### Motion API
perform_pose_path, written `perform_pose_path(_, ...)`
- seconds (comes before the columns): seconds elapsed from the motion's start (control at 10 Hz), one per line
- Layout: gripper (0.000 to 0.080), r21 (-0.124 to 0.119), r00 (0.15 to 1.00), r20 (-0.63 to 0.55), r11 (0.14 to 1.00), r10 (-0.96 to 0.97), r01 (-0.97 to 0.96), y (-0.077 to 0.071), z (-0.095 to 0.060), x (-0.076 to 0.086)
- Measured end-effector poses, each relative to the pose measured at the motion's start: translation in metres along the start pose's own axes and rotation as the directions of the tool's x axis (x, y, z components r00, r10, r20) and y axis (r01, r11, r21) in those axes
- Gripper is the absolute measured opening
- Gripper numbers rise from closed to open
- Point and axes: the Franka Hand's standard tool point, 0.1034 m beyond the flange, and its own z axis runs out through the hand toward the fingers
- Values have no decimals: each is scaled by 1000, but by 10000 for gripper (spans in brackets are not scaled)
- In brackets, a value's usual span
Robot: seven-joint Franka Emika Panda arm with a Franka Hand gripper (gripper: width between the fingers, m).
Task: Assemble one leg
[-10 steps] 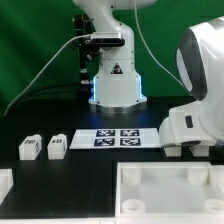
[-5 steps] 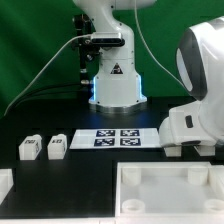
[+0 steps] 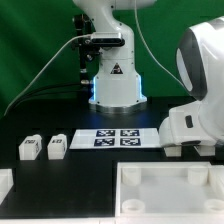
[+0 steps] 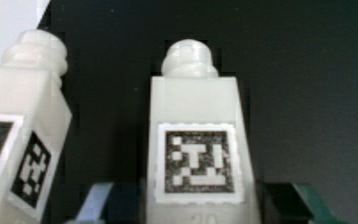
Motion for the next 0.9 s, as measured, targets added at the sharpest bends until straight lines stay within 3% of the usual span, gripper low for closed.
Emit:
perform_pose_path(0.2,292,-9,1000,-6,1000,-22,22,3,-8,0)
perform_pose_path(0.3,292,-21,998,-50,999,-48,47,8,-39,-4)
perform_pose_path(0.5,292,-31,994,-70,996,-81,79,15,-80,-31)
perform_pose_path(0.6,292,-34,973,-212,996,-86,81,15,-110,-33)
perform_pose_path(0.7,292,-43,938,-336,997,-81,71,17,-125,-43)
perform_pose_path(0.9,292,-49,856,-511,997,-81,66,18,-123,-35)
